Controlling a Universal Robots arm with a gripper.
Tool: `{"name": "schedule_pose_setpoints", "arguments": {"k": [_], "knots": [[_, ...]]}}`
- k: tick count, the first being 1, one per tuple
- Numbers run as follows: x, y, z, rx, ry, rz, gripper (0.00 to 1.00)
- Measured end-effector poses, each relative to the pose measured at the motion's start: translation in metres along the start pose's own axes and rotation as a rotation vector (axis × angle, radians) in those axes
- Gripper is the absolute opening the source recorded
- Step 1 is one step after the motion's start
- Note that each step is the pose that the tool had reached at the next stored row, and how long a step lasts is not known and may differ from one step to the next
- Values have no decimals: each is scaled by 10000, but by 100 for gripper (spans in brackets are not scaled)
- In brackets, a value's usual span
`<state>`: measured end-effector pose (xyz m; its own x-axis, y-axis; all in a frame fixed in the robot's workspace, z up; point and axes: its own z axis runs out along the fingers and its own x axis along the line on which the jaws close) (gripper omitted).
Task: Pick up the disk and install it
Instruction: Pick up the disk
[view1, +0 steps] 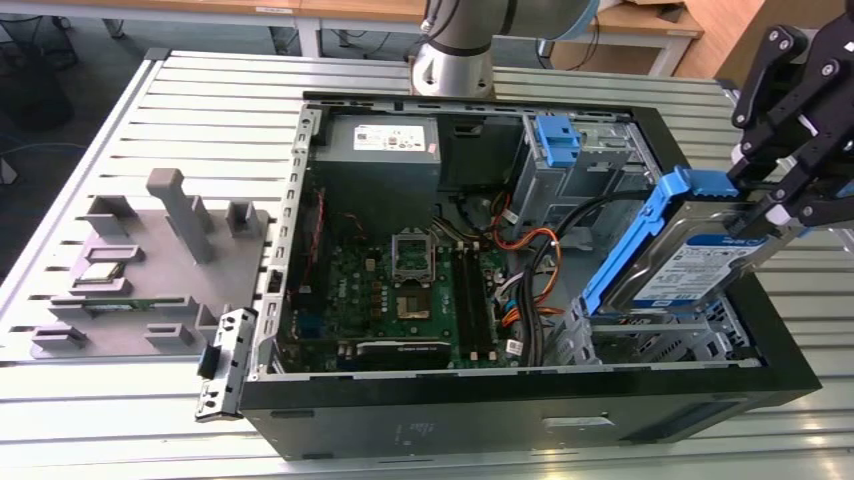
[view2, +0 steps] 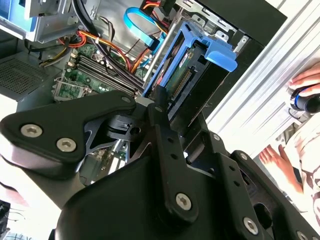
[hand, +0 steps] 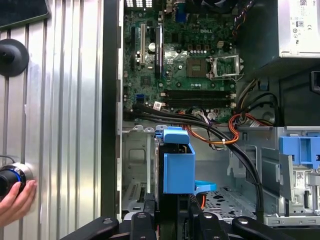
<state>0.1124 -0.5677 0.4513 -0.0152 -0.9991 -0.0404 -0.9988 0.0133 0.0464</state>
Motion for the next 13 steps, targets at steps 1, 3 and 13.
{"name": "schedule_pose_setpoints", "arguments": {"k": [1,3,13], "knots": [[0,-2,0,1,0,20,35],[0,-2,1,1,-1,33,35],[3,-9,12,2,-4,58,35]]}}
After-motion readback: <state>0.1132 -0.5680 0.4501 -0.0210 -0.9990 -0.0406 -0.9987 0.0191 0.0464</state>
